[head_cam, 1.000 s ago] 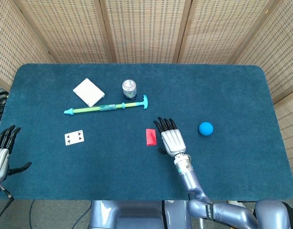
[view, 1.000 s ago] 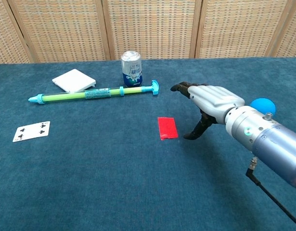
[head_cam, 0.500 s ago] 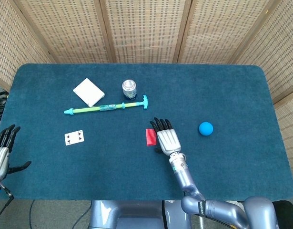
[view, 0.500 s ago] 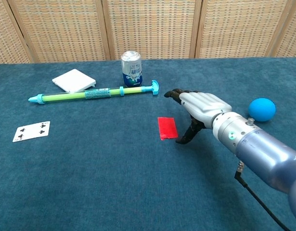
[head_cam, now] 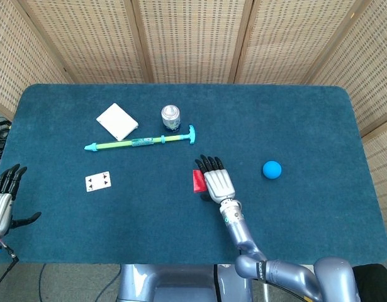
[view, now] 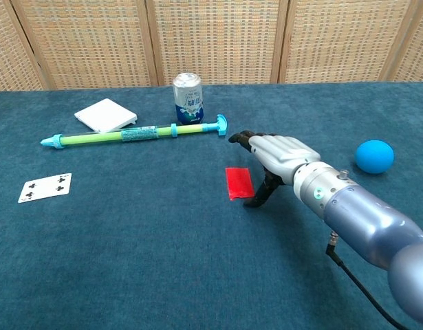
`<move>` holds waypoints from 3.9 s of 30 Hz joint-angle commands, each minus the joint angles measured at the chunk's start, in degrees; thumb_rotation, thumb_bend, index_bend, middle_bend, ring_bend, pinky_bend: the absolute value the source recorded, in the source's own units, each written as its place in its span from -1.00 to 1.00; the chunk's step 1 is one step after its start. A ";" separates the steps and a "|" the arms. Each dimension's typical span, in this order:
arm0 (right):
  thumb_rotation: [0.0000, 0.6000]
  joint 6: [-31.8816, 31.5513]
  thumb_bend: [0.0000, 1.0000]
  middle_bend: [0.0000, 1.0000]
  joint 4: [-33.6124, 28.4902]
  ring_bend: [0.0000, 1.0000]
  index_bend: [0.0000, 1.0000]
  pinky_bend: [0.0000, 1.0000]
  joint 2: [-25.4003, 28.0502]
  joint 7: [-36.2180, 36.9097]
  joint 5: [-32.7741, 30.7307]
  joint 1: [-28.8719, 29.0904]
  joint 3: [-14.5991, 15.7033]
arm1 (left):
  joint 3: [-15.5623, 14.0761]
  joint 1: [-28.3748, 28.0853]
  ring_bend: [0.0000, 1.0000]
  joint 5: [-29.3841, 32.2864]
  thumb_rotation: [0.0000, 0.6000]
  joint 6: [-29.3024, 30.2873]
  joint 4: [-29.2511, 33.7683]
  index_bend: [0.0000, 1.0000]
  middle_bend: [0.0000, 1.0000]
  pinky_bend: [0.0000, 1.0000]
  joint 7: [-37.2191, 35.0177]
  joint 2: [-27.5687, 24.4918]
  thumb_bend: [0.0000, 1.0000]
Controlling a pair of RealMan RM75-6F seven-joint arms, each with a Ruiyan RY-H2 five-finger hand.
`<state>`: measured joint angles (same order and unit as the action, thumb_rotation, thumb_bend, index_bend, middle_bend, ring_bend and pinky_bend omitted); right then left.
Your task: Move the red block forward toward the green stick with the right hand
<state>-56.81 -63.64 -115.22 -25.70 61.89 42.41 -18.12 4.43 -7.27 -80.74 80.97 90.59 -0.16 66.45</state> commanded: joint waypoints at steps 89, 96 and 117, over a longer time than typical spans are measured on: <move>1.00 -2.20 -0.32 -0.91 15.41 -1.00 -0.01 -0.93 -7.09 10.54 5.38 1.09 0.86 | -0.81 -0.71 -1.00 -0.29 1.00 -1.10 0.10 -1.00 -1.00 -0.84 0.95 0.72 -0.78; 1.00 -2.50 -0.33 -0.79 15.70 -1.00 0.16 -0.93 -7.25 10.73 5.73 1.07 0.66 | -0.82 -0.74 -1.00 -0.29 1.00 -1.10 0.15 -1.00 -1.00 -0.84 0.92 0.68 -0.78; 1.00 -2.12 -0.02 -0.71 15.98 -1.00 0.28 -0.93 -7.40 11.24 6.33 1.04 0.56 | -0.82 -0.84 -1.00 -0.25 1.00 -1.16 0.02 -1.00 -1.00 -0.84 0.73 0.72 -0.77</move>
<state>-58.91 -47.64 -122.65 -14.49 68.20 43.46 -17.57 3.61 -8.11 -80.98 79.80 90.60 0.57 67.18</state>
